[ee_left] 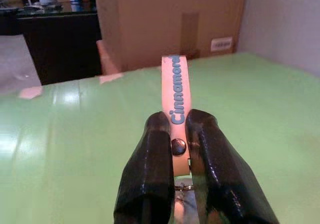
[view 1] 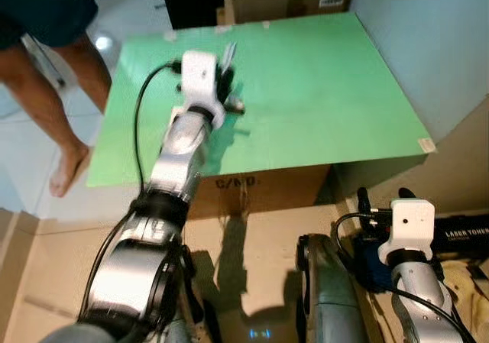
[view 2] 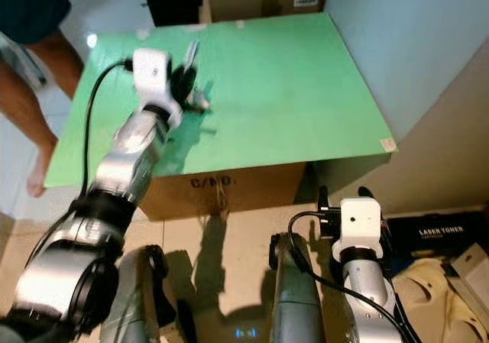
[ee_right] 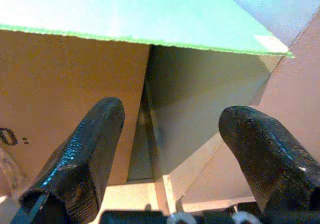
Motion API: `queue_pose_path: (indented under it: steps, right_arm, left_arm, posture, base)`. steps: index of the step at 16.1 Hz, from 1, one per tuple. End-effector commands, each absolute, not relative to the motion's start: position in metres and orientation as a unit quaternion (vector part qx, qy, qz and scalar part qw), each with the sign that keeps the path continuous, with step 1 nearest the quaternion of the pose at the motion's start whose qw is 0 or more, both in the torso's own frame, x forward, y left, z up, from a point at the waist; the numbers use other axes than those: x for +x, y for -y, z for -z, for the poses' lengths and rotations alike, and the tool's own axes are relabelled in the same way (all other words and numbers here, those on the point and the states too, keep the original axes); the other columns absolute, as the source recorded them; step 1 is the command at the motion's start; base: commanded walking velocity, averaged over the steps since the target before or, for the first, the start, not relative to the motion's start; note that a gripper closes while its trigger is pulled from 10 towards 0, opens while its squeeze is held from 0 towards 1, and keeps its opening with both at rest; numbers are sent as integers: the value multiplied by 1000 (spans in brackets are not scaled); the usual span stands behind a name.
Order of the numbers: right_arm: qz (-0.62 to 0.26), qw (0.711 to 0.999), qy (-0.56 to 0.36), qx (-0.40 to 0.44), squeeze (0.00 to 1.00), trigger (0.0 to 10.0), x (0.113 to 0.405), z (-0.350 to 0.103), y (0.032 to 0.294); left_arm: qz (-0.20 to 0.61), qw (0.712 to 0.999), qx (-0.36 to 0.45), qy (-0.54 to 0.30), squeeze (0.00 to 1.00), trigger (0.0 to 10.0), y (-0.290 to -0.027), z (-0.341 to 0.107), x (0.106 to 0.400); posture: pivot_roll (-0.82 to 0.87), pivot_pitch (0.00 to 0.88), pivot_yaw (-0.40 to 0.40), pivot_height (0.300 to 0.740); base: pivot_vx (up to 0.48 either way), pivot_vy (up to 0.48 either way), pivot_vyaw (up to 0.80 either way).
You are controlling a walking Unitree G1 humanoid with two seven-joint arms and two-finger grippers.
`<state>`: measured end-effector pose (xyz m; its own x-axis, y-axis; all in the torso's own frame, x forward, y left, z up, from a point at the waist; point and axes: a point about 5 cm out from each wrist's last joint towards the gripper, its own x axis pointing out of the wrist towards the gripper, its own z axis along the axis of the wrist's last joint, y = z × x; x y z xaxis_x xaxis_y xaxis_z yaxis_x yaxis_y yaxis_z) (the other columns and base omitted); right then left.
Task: Hang keys on a hook
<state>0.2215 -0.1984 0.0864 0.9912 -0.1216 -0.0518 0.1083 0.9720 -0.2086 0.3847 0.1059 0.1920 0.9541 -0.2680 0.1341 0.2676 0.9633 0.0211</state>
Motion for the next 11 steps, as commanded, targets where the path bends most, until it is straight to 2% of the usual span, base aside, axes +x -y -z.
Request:
queue_pose_path:
  steps: [1,3,5,7,11]
  right_arm:
    - [60,993,-34,-94,0,10000,222,-83,198]
    - [58,994,-30,-88,0,10000,228,-83,197]
    - [52,994,-29,-89,0,10000,233,-82,195]
    - [46,995,-25,-88,0,10000,239,-82,193]
    - [41,996,-18,-80,0,10000,248,-84,192]
  left_arm:
    - [136,988,20,71,0,0,-112,-195,382]
    - [114,990,26,83,0,0,-134,-205,377]
    - [101,988,33,108,0,0,-143,-222,375]
    - [100,987,51,112,0,0,-144,-224,373]
    - [105,989,62,82,0,0,-145,-201,359]
  posture:
    - [-265,62,66,543]
    - [-235,42,62,543]
    - [-217,32,54,543]
    - [-206,27,50,543]
    - [-189,38,40,543]
  base:
    - [0,0,0]
    - [0,0,0]
    - [0,0,0]
    - [0,0,0]
    - [0,0,0]
